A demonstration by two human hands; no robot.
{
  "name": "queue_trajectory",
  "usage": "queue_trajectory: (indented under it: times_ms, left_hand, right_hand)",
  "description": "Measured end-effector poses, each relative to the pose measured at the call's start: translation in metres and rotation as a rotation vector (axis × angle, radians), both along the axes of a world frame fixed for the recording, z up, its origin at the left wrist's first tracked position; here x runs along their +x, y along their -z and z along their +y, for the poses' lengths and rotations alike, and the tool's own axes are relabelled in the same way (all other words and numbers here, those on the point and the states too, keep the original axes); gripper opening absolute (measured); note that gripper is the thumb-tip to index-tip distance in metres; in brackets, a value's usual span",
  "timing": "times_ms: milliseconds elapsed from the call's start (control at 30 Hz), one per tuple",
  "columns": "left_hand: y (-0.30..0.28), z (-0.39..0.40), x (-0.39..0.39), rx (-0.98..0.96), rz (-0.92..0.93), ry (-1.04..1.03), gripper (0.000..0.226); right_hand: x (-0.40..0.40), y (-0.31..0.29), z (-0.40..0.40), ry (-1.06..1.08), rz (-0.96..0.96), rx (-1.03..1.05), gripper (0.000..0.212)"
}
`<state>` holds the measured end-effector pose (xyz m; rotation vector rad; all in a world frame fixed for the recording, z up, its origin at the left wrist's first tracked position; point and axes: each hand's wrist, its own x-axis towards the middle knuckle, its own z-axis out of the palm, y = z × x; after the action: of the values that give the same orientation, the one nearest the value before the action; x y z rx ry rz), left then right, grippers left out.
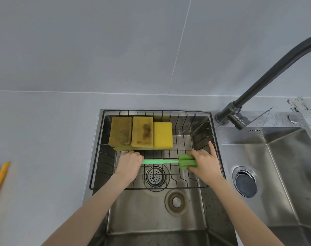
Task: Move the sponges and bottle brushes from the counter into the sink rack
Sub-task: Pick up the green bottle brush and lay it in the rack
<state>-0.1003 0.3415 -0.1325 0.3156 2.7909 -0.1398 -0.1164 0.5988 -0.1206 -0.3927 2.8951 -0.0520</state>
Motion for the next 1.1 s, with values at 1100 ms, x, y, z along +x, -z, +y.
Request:
queue_trajectory:
  times_ms: [1100]
  left_hand:
    - [-0.083,-0.202,0.150,0.770,0.334,-0.814,0.041]
  right_hand:
    - [0.080,-0.065,-0.233,-0.006,-0.406,-0.758,0.027]
